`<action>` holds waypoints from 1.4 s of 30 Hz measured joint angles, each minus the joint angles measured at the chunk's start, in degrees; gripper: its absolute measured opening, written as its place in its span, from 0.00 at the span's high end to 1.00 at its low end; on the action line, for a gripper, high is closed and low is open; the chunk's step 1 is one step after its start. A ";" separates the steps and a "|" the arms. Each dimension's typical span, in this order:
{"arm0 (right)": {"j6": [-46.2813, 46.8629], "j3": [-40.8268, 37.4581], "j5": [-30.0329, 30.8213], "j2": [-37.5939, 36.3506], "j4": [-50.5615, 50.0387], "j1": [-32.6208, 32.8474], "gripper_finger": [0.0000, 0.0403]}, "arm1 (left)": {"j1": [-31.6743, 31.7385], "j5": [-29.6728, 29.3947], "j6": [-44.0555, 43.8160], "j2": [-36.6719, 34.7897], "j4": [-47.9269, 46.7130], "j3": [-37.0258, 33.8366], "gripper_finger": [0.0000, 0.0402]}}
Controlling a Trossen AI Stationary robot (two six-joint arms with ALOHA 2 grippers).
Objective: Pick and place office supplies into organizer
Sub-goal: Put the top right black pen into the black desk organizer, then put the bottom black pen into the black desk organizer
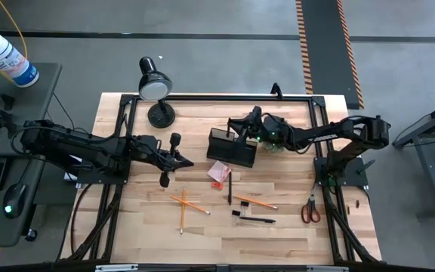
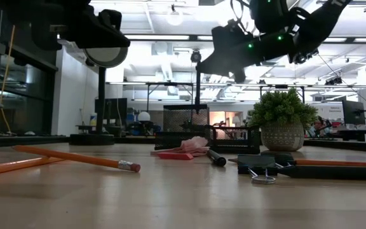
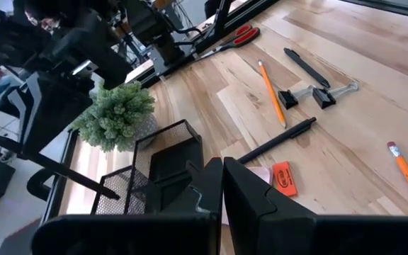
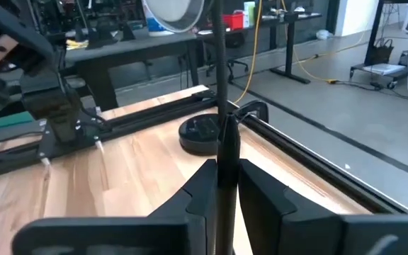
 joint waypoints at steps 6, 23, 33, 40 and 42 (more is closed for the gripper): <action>3.02 0.02 -0.11 0.00 -2.02 0.04 0.85 | 0.01 0.00 0.00 0.00 0.50 0.00 0.99; 3.76 1.53 -20.30 -3.05 -7.61 3.61 0.75 | 0.02 0.00 -0.44 0.00 0.48 0.00 0.99; 1.31 1.51 -26.41 -4.48 -22.27 12.63 0.79 | 0.02 0.00 -0.69 0.00 1.18 0.00 0.99; 2.12 1.51 -25.22 -4.39 -30.29 21.49 0.79 | 0.01 0.00 -1.51 0.00 1.16 0.00 0.99; 3.61 1.51 -25.63 -4.39 -30.69 24.43 0.79 | 0.00 0.00 -1.51 0.00 1.16 0.00 0.99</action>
